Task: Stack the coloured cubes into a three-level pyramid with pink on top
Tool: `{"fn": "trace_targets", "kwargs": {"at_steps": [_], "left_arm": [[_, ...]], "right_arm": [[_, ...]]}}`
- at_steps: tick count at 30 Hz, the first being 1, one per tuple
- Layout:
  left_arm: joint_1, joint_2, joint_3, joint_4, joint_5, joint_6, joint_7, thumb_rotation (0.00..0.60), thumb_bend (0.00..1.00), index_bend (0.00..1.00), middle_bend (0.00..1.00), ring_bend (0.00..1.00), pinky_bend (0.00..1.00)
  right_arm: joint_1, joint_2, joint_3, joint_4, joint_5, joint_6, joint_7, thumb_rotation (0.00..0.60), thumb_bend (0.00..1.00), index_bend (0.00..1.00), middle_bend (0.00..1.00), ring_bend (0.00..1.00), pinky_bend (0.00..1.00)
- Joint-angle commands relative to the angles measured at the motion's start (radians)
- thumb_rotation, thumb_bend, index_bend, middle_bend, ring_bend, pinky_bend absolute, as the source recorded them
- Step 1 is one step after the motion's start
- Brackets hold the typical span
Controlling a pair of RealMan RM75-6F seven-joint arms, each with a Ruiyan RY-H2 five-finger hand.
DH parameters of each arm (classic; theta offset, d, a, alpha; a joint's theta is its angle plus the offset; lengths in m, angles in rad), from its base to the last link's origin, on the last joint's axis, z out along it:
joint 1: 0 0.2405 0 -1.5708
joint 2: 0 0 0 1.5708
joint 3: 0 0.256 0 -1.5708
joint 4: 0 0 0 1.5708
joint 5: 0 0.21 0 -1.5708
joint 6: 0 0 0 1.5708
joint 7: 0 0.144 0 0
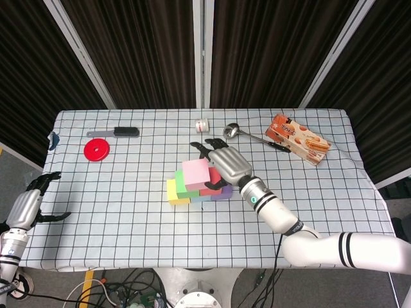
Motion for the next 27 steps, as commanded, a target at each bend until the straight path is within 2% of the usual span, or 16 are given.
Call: {"fn": "trace_targets", "kwargs": {"at_steps": [1, 27], "left_arm": [[0.000, 0.000, -0.001, 0.001, 0.000, 0.000, -0.002, 0.600, 0.06, 0.11, 0.14, 0.05, 0.08], [0.000, -0.001, 0.000, 0.014, 0.001, -0.012, -0.021, 0.600, 0.06, 0.11, 0.14, 0.05, 0.08]], "right_arm": [[0.001, -0.003, 0.001, -0.001, 0.001, 0.007, 0.000, 0.600, 0.28, 0.00, 0.40, 0.00, 0.00], [0.023, -0.026, -0.007, 0.001, 0.061, 0.027, -0.031, 0.600, 0.28, 0.00, 0.40, 0.00, 0.00]]}}
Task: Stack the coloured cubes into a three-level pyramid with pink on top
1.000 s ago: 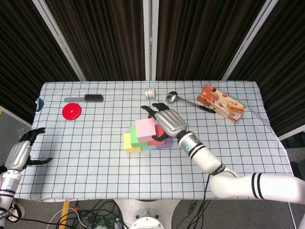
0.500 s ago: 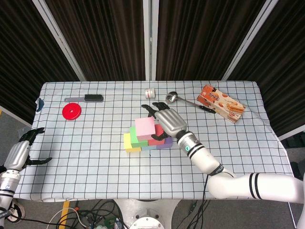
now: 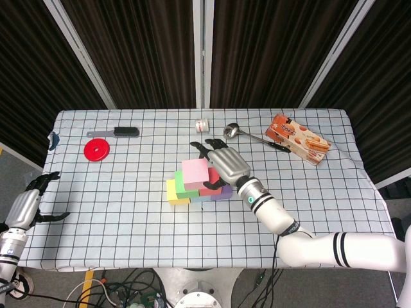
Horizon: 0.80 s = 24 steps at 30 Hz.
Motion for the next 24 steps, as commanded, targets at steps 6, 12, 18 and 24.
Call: {"fn": "trace_targets", "kwargs": {"at_steps": [6, 12, 18, 24], "left_arm": [[-0.001, -0.003, 0.001, 0.002, 0.003, -0.001, 0.000, 0.600, 0.06, 0.11, 0.14, 0.05, 0.08], [-0.001, -0.004, 0.001, 0.004, 0.002, -0.002, 0.000, 0.600, 0.06, 0.11, 0.14, 0.05, 0.08], [-0.002, -0.005, 0.000, 0.005, 0.001, -0.005, 0.000, 0.600, 0.06, 0.11, 0.14, 0.05, 0.08], [-0.002, -0.006, 0.001, 0.004, 0.002, -0.005, 0.001, 0.600, 0.06, 0.11, 0.14, 0.05, 0.08]], "right_arm": [[0.003, 0.001, -0.002, 0.002, 0.000, -0.009, 0.001, 0.600, 0.28, 0.00, 0.38, 0.00, 0.00], [-0.001, 0.009, -0.002, 0.003, -0.015, -0.026, 0.013, 0.600, 0.21, 0.00, 0.23, 0.00, 0.00], [-0.007, 0.011, -0.002, 0.002, -0.031, -0.027, 0.025, 0.600, 0.21, 0.00, 0.20, 0.00, 0.00], [-0.011, 0.020, 0.000, -0.006, -0.034, -0.029, 0.034, 0.600, 0.20, 0.00, 0.15, 0.00, 0.00]]}}
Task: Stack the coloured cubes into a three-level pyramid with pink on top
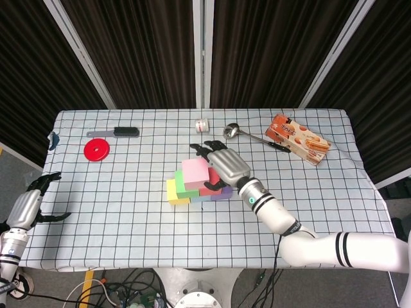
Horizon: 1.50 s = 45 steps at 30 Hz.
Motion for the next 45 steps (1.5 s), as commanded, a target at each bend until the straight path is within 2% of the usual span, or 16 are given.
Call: {"fn": "trace_targets", "kwargs": {"at_steps": [1, 8, 14, 23, 28, 33, 45], "left_arm": [[0.000, 0.000, -0.001, 0.000, 0.000, 0.000, 0.000, 0.600, 0.06, 0.11, 0.14, 0.05, 0.08], [-0.002, -0.004, -0.013, -0.009, -0.004, 0.013, 0.008, 0.600, 0.06, 0.11, 0.14, 0.05, 0.08], [-0.023, -0.030, -0.042, -0.023, -0.025, 0.014, 0.049, 0.600, 0.06, 0.11, 0.14, 0.05, 0.08], [-0.086, -0.101, -0.109, -0.070, -0.098, -0.014, 0.180, 0.600, 0.06, 0.11, 0.15, 0.05, 0.08], [-0.139, -0.152, -0.161, -0.138, -0.151, -0.024, 0.283, 0.600, 0.04, 0.11, 0.15, 0.05, 0.08], [-0.183, -0.203, -0.205, -0.225, -0.253, -0.043, 0.395, 0.600, 0.00, 0.11, 0.15, 0.05, 0.08], [-0.282, -0.339, -0.244, -0.239, -0.346, -0.054, 0.537, 0.600, 0.00, 0.10, 0.15, 0.05, 0.08]], "right_arm": [[-0.003, 0.008, 0.004, -0.008, -0.002, -0.003, 0.008, 0.600, 0.19, 0.00, 0.13, 0.00, 0.00], [-0.036, 0.052, 0.020, -0.043, -0.041, -0.007, 0.057, 0.600, 0.13, 0.00, 0.04, 0.00, 0.00], [-0.081, 0.107, 0.021, -0.079, -0.074, -0.003, 0.100, 0.600, 0.12, 0.00, 0.02, 0.00, 0.00], [-0.200, 0.189, 0.029, -0.116, -0.177, 0.043, 0.214, 0.600, 0.12, 0.00, 0.01, 0.00, 0.00], [-0.276, 0.235, 0.033, -0.122, -0.257, 0.065, 0.294, 0.600, 0.12, 0.00, 0.00, 0.00, 0.00], [-0.341, 0.266, 0.032, -0.110, -0.327, 0.062, 0.378, 0.600, 0.12, 0.00, 0.00, 0.00, 0.00], [-0.442, 0.321, 0.040, -0.071, -0.463, 0.050, 0.540, 0.600, 0.12, 0.00, 0.00, 0.00, 0.00]]}}
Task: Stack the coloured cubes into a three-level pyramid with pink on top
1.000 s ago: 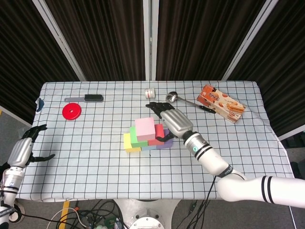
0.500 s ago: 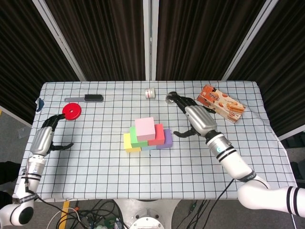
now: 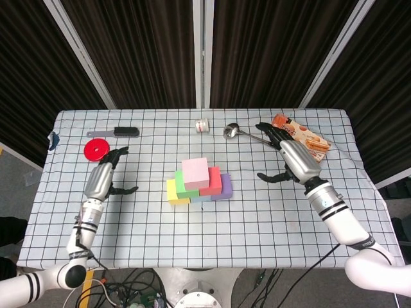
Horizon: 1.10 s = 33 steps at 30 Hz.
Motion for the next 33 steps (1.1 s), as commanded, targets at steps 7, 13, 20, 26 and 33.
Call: {"fn": "trace_targets", "kwargs": {"at_steps": [7, 13, 20, 26, 33], "left_arm": [[-0.044, -0.088, -0.012, 0.003, -0.051, 0.010, 0.054, 0.600, 0.00, 0.10, 0.15, 0.05, 0.08], [-0.060, -0.104, -0.015, -0.002, -0.077, 0.005, 0.080, 0.600, 0.00, 0.10, 0.15, 0.05, 0.08], [-0.071, -0.114, -0.019, -0.019, -0.097, 0.000, 0.088, 0.600, 0.00, 0.10, 0.15, 0.05, 0.08], [-0.086, -0.123, -0.026, -0.027, -0.111, -0.007, 0.094, 0.600, 0.00, 0.10, 0.15, 0.05, 0.08], [-0.106, -0.139, -0.029, -0.029, -0.126, -0.018, 0.104, 0.600, 0.00, 0.10, 0.15, 0.05, 0.08]], "right_arm": [[-0.050, 0.022, 0.002, 0.039, -0.070, -0.021, 0.089, 0.600, 0.12, 0.00, 0.00, 0.00, 0.00], [-0.073, 0.022, -0.001, 0.063, -0.106, -0.028, 0.139, 0.600, 0.12, 0.00, 0.00, 0.00, 0.00], [-0.087, 0.025, 0.002, 0.082, -0.133, -0.038, 0.174, 0.600, 0.12, 0.00, 0.00, 0.00, 0.00], [-0.092, 0.023, 0.003, 0.091, -0.146, -0.045, 0.189, 0.600, 0.12, 0.00, 0.00, 0.00, 0.00], [-0.103, 0.027, 0.003, 0.099, -0.158, -0.047, 0.207, 0.600, 0.12, 0.00, 0.00, 0.00, 0.00]]}}
